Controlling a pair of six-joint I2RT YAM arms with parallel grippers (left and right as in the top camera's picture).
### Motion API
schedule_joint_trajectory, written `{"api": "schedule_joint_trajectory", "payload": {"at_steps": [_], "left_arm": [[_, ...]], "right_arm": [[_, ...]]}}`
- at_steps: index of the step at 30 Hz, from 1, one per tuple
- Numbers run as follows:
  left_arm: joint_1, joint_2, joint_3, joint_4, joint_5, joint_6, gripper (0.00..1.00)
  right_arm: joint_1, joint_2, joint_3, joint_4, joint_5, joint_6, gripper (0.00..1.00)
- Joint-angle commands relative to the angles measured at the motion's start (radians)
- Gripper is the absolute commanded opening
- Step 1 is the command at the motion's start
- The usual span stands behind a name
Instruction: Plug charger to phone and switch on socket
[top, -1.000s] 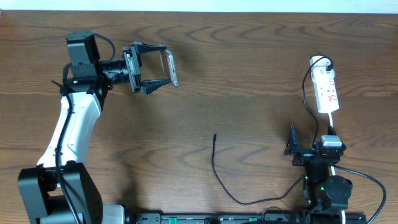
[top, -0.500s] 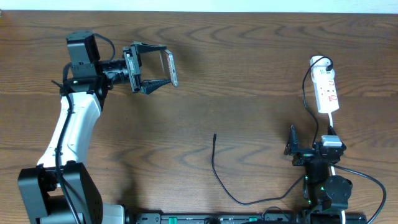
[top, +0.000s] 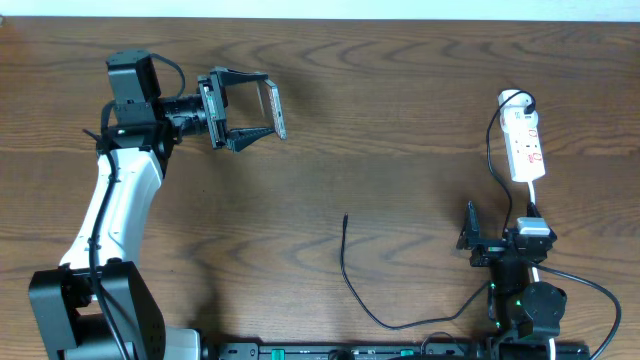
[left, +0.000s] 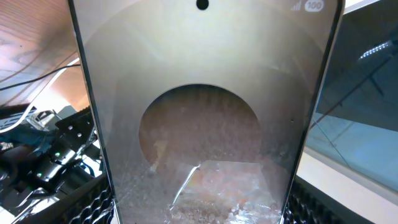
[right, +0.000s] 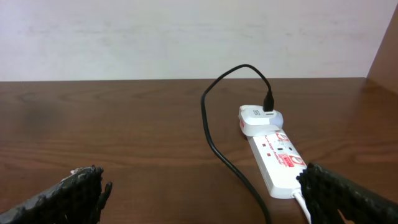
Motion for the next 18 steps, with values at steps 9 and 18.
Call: {"api": "schedule_joint_trajectory", "payload": {"at_steps": [9,18], "left_arm": [[0.003,-0.023,0.007,0.010,0.029,0.000,0.07],[0.003,-0.023,0.007,0.010,0.027,0.000,0.08]], "right_arm": [[0.010,0.002,-0.001,-0.005,0.003,-0.015,0.99],[0.010,0.002,-0.001,-0.005,0.003,-0.015,0.99]]}}
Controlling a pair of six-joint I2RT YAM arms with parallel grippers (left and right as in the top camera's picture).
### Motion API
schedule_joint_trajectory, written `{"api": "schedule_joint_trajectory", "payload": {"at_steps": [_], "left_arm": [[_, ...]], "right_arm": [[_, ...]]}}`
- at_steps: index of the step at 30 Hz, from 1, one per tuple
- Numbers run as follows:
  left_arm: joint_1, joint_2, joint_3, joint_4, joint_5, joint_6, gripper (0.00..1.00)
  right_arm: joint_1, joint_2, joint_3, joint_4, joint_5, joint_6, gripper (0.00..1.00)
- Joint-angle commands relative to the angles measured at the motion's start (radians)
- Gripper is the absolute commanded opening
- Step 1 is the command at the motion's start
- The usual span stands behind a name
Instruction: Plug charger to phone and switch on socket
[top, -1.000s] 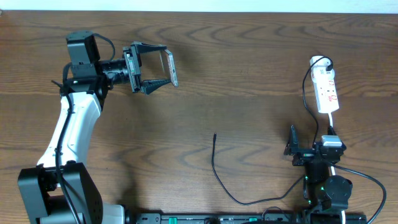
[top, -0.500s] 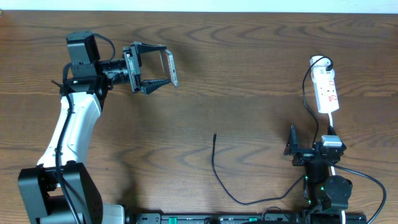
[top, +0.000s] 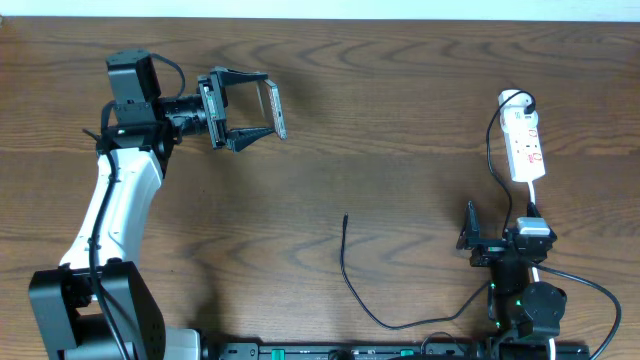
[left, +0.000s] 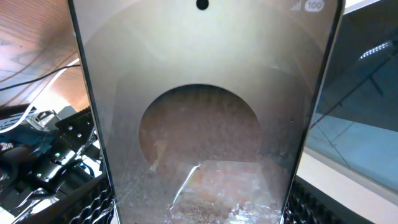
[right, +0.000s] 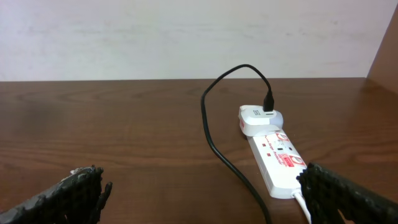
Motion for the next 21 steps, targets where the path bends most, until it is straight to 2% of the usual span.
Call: {"api": "schedule_joint_trajectory", "payload": {"at_steps": [1,21], "left_arm": [[0.003,-0.023,0.007,0.010,0.028,0.003,0.07],[0.003,-0.023,0.007,0.010,0.027,0.035,0.07]], "right_arm": [[0.010,0.002,-0.001,-0.005,0.004,-0.015,0.99],[0.010,0.002,-0.001,-0.004,0.004,-0.015,0.99]]}}
